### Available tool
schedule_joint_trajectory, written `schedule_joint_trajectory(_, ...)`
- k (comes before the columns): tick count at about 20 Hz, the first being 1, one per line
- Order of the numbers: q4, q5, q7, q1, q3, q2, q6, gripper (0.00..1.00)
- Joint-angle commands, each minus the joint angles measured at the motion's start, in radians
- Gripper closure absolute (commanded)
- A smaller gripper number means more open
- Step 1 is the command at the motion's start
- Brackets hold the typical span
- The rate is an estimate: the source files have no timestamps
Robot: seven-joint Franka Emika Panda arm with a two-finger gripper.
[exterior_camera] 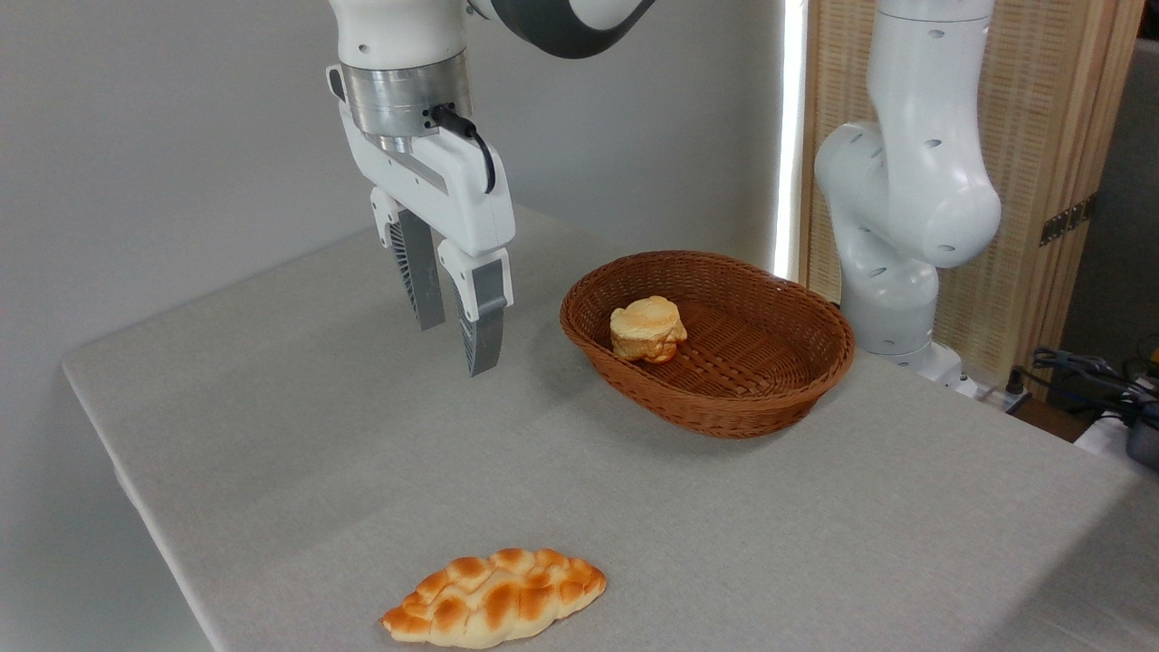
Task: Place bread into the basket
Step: 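Lower the open gripper down over the braided bread roll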
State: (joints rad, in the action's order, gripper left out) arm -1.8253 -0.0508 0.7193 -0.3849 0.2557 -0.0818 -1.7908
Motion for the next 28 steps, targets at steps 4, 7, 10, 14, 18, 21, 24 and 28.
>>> schedule_joint_trajectory(4, 0.015, -0.015, 0.008, -0.003, 0.008, 0.010, 0.004, 0.00)
schedule_joint_trajectory(7, 0.014, -0.015, 0.015, -0.003, 0.007, 0.013, -0.001, 0.00)
schedule_joint_trajectory(10, 0.011, -0.015, 0.020, -0.003, 0.008, 0.011, -0.009, 0.00)
schedule_joint_trajectory(14, -0.003, -0.011, 0.022, -0.002, 0.010, 0.007, -0.025, 0.00)
schedule_joint_trajectory(18, -0.066, -0.006, 0.023, 0.000, 0.036, 0.013, -0.156, 0.00)
schedule_joint_trajectory(21, -0.084, -0.003, 0.099, 0.000, 0.066, 0.034, -0.200, 0.00)
schedule_joint_trajectory(24, -0.094, -0.003, 0.259, 0.001, 0.103, 0.063, -0.229, 0.00)
schedule_joint_trajectory(28, -0.117, -0.003, 0.338, 0.000, 0.154, 0.115, -0.314, 0.00)
